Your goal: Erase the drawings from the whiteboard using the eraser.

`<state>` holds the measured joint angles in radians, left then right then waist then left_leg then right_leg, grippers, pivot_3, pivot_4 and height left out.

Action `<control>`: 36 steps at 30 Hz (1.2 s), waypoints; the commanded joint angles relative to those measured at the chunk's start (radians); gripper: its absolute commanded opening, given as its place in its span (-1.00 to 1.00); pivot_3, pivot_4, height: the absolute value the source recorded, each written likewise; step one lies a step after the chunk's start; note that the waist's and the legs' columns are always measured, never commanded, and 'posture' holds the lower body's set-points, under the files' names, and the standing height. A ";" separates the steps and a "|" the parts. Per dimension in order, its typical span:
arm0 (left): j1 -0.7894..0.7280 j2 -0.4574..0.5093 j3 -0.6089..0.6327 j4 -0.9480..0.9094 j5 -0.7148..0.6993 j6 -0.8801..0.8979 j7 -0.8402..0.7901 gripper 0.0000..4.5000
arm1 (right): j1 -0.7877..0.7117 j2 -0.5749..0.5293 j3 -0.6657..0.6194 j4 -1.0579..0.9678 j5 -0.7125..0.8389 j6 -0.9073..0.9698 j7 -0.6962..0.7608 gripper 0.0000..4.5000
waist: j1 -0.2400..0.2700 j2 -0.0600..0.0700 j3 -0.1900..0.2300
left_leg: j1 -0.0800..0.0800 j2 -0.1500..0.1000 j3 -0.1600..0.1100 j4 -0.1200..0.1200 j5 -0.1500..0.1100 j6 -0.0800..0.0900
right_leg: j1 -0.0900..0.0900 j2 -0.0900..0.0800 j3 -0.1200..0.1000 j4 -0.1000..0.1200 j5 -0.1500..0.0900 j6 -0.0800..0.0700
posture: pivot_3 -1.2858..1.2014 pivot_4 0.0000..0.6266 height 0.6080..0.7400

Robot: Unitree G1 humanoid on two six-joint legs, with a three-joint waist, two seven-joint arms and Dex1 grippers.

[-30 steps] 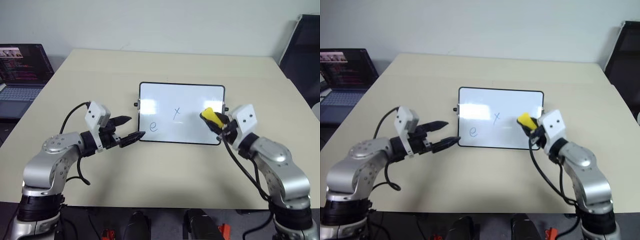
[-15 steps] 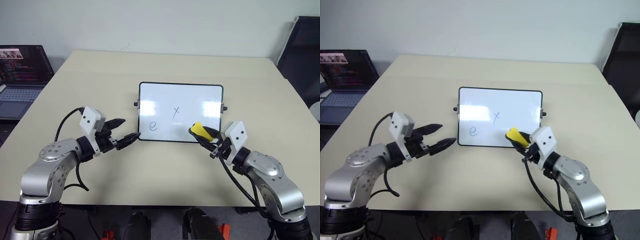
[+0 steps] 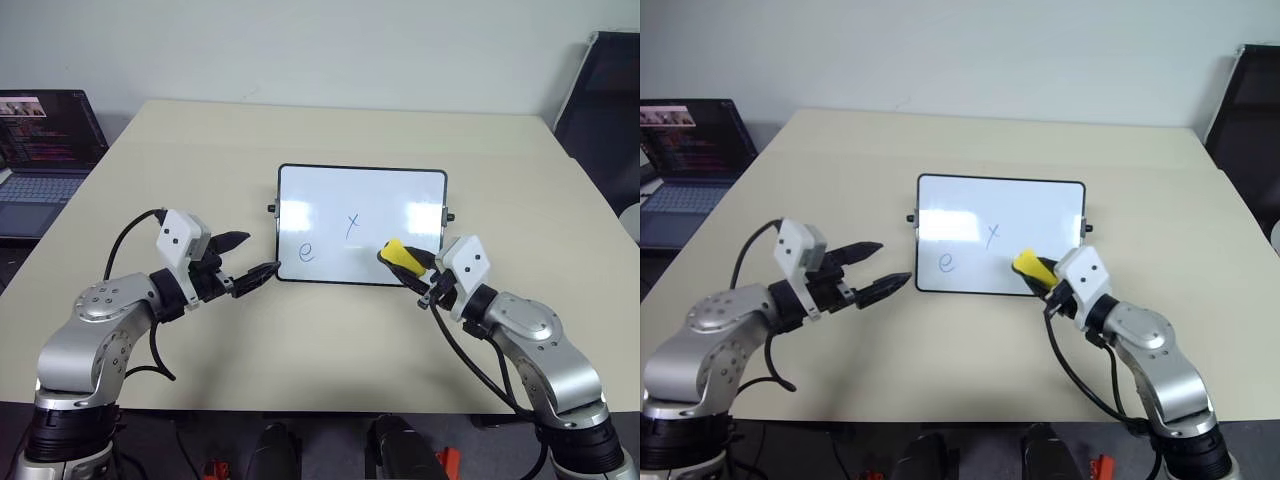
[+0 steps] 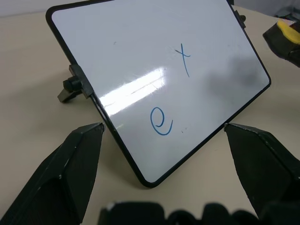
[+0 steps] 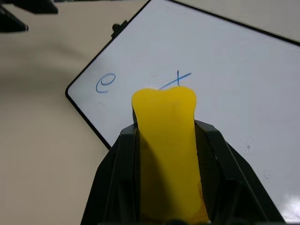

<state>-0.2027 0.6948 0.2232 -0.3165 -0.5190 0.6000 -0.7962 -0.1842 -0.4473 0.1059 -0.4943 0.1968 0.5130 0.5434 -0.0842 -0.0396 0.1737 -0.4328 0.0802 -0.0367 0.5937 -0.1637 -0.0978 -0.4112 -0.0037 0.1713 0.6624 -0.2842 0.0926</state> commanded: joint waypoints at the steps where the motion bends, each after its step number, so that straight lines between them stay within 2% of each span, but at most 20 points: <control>1: -0.021 0.009 -0.002 0.003 0.009 -0.045 -0.010 1.00 | -0.054 -0.003 0.024 0.006 -0.045 -0.033 -0.017 -0.45 | -0.001 0.000 0.000 | 0.000 0.000 0.000 0.000 0.000 0.000 | 0.000 0.000 0.000 0.000 0.000 0.000 | 0.03 -0.52 1.00; 7: -0.025 0.014 -0.024 0.018 0.008 -0.064 -0.045 1.00 | -0.283 0.035 0.154 0.170 -0.204 -0.005 -0.069 -0.45 | -0.005 0.000 0.000 | 0.000 0.000 0.000 0.000 0.000 0.000 | 0.000 0.000 0.000 0.001 0.001 0.000 | 0.03 -0.52 1.00; 14: -0.046 0.010 -0.053 0.041 0.019 -0.088 -0.073 1.00 | -0.511 0.143 0.208 0.447 -0.308 -0.013 -0.134 -0.45 | 0.000 0.000 0.000 | 0.000 0.000 0.000 -0.001 0.000 0.000 | 0.000 0.000 -0.001 0.001 0.005 0.001 | 0.03 -0.52 1.00; 18: -0.046 0.003 -0.060 0.049 0.021 -0.108 -0.077 1.00 | -0.515 0.117 0.251 0.540 -0.346 -0.005 -0.080 -0.45 | 0.001 0.000 0.000 | -0.001 0.000 -0.001 -0.001 0.000 0.000 | 0.000 0.000 -0.002 0.000 0.005 0.001 | 0.03 -0.52 1.00; 24: -0.020 0.008 -0.056 0.062 0.025 -0.144 -0.092 1.00 | -0.433 0.006 0.337 0.469 -0.364 0.006 0.088 -0.45 | 0.000 -0.001 -0.001 | 0.001 0.000 -0.002 0.000 0.000 0.000 | 0.003 0.000 -0.002 0.001 0.000 0.000 | 0.03 -0.52 1.00; 26: -0.018 0.006 -0.057 0.067 0.027 -0.151 -0.095 1.00 | -0.448 0.010 0.327 0.497 -0.386 -0.022 0.056 -0.45 | -0.002 -0.001 -0.001 | 0.003 0.000 -0.002 0.002 0.001 0.001 | 0.004 0.000 -0.002 0.002 0.001 -0.001 | 0.03 -0.52 1.00; 31: -0.014 0.003 -0.063 0.079 0.031 -0.167 -0.103 1.00 | -0.540 0.079 0.241 0.614 -0.434 -0.097 -0.143 -0.45 | -0.007 -0.001 0.000 | 0.003 0.000 -0.002 0.007 0.002 0.003 | 0.004 0.000 -0.002 0.002 0.007 -0.001 | 0.03 -0.52 1.00; 36: -0.008 0.001 -0.069 0.086 0.033 -0.178 -0.108 1.00 | -0.563 0.118 0.223 0.641 -0.419 -0.116 -0.144 -0.45 | -0.006 -0.001 -0.001 | 0.003 0.000 -0.002 0.012 0.003 0.004 | 0.003 0.000 -0.001 0.001 0.007 -0.001 | 0.03 -0.52 1.00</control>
<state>-0.2023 0.6965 0.1486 -0.2182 -0.4848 0.4472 -0.9005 -0.7376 -0.3315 0.3445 0.1359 -0.2152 0.3983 0.3998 -0.0903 -0.0404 0.1732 -0.4297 0.0801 -0.0387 0.6063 -0.1609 -0.0940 -0.4082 -0.0036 0.1705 0.6629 -0.2767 0.0912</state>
